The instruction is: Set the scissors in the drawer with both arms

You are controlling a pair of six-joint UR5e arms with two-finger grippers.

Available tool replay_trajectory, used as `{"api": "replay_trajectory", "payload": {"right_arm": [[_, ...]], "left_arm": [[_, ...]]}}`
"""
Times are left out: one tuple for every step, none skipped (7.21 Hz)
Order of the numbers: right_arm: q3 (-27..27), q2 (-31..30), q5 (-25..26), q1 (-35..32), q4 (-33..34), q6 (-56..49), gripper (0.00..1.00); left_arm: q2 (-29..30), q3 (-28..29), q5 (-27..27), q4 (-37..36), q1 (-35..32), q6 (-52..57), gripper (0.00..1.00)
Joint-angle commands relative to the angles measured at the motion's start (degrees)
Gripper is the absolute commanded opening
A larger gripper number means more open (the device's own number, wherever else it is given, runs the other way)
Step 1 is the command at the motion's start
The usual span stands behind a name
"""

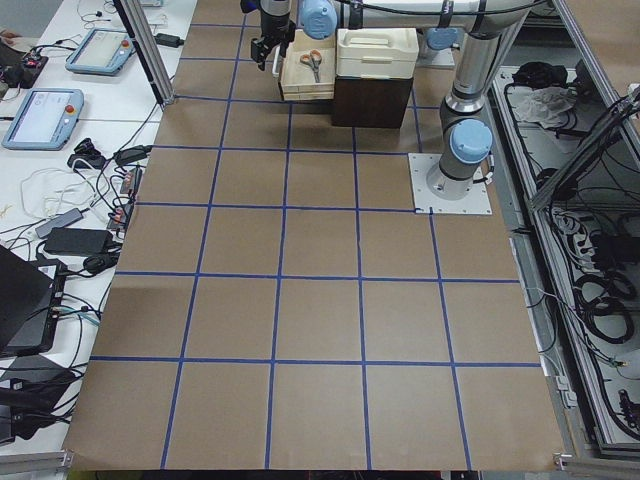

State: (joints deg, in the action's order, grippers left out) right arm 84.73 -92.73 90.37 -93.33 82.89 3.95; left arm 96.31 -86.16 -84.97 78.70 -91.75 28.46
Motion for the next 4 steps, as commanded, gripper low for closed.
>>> {"api": "replay_trajectory", "payload": {"right_arm": [[0.0, 0.0, 0.1, 0.0, 0.0, 0.0, 1.00], [0.0, 0.0, 0.1, 0.0, 0.0, 0.0, 1.00], [0.0, 0.0, 0.1, 0.0, 0.0, 0.0, 1.00], [0.0, 0.0, 0.1, 0.0, -0.1, 0.0, 1.00]], "left_arm": [[-2.7, -0.7, -6.1, 5.6, 0.6, -12.1, 1.00], [-3.7, -0.7, -5.7, 6.5, 0.7, -18.2, 1.00], [-3.9, -0.8, -5.5, 9.3, 1.0, -23.8, 1.00], [-4.1, -0.8, -5.2, 12.7, 1.6, -26.1, 1.00]]}}
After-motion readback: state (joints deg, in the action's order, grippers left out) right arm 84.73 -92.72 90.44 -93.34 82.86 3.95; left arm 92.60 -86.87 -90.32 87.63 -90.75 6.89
